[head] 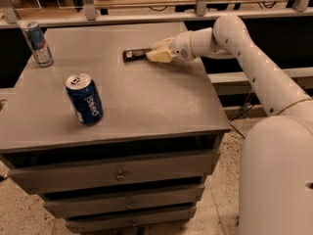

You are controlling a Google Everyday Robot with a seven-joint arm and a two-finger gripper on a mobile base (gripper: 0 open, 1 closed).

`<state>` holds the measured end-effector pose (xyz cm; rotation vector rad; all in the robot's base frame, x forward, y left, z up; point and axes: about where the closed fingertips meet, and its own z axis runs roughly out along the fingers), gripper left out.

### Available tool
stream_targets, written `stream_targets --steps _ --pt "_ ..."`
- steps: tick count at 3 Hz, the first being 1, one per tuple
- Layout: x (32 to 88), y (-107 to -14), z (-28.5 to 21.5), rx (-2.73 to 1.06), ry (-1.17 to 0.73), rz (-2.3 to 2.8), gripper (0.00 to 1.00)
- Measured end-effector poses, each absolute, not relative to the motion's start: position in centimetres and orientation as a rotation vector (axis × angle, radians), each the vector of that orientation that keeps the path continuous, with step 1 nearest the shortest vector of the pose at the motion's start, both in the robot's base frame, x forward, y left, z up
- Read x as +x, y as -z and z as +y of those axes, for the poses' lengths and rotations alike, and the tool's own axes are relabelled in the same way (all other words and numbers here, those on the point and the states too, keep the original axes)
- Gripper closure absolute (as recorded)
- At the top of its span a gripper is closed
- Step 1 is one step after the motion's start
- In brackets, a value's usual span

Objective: Move rxbar chocolate near pepsi can

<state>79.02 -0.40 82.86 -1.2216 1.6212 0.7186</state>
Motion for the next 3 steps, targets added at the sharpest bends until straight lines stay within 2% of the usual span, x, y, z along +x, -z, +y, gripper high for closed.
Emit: stream_targets --steps 3 --pt "79.02 -82.95 -0.40 -1.221 -0.719 1.621 1.00"
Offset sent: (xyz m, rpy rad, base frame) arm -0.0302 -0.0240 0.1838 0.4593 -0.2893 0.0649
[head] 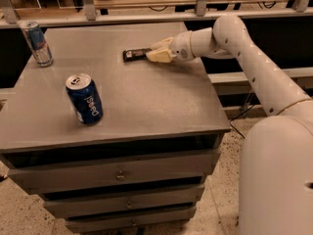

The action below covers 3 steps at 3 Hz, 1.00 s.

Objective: Move rxbar chocolate near pepsi can

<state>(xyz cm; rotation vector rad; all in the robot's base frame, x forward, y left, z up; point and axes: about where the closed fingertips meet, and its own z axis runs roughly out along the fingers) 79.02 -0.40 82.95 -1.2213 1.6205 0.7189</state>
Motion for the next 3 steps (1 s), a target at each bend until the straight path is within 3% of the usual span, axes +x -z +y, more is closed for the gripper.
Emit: stream_targets --steps 3 --pt "79.01 -83.02 -0.39 -1.221 -0.719 1.620 1.00"
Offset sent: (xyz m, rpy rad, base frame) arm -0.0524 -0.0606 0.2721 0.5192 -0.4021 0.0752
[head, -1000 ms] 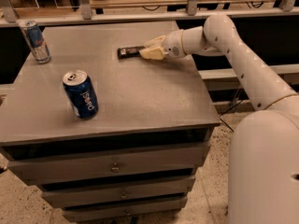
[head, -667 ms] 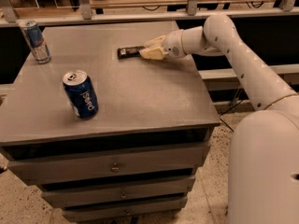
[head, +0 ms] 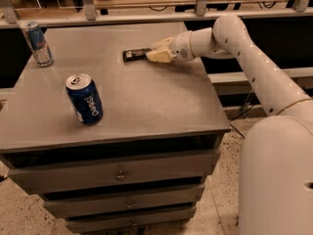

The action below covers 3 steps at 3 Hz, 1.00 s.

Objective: Move rxbar chocolate near pepsi can

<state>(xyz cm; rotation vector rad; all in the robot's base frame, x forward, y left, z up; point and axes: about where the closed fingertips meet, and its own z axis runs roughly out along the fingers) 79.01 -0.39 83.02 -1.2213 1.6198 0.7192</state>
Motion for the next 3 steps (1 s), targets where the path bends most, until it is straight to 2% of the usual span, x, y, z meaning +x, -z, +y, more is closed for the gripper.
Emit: stream_targets --steps 3 --pt "79.01 -83.03 -0.38 -1.222 -0.719 1.619 1.00"
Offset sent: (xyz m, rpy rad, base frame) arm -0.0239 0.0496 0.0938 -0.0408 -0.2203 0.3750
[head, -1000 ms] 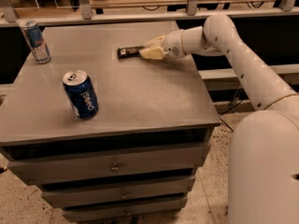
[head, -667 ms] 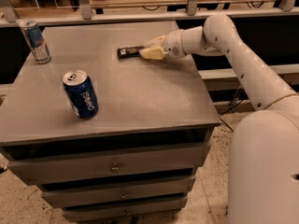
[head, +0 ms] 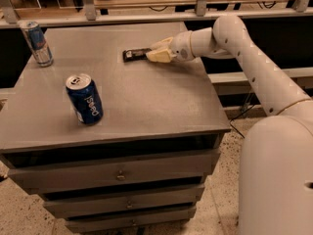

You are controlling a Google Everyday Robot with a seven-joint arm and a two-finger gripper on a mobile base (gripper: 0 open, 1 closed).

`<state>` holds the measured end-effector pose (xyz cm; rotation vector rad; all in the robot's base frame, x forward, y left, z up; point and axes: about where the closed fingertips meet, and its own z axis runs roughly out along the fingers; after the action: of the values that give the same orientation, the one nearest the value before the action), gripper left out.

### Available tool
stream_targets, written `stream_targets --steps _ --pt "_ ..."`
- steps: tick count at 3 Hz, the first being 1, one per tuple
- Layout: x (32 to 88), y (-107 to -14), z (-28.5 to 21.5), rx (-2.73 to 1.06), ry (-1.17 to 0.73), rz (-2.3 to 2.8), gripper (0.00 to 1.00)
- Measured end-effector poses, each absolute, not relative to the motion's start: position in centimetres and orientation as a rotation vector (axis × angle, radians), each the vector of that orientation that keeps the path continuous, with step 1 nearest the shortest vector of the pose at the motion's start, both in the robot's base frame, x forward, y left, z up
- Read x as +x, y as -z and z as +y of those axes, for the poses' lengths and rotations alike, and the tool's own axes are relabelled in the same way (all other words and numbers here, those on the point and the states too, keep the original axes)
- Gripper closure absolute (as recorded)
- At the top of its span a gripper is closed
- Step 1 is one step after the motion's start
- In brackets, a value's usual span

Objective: Move rxbar chocolate near pepsi can

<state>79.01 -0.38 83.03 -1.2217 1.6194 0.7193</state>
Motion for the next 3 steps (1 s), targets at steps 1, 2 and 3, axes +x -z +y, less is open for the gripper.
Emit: stream_targets --steps 1,2,3 --pt "78.5 -84.9 0.6 -1.279 -0.718 1.569 1.00" --pt "75.8 -90.1 3.1 -1.451 -0.715 1.408 1.00" --pt "75.8 -90.1 3.2 -1.452 -0.717 1.408 1.00"
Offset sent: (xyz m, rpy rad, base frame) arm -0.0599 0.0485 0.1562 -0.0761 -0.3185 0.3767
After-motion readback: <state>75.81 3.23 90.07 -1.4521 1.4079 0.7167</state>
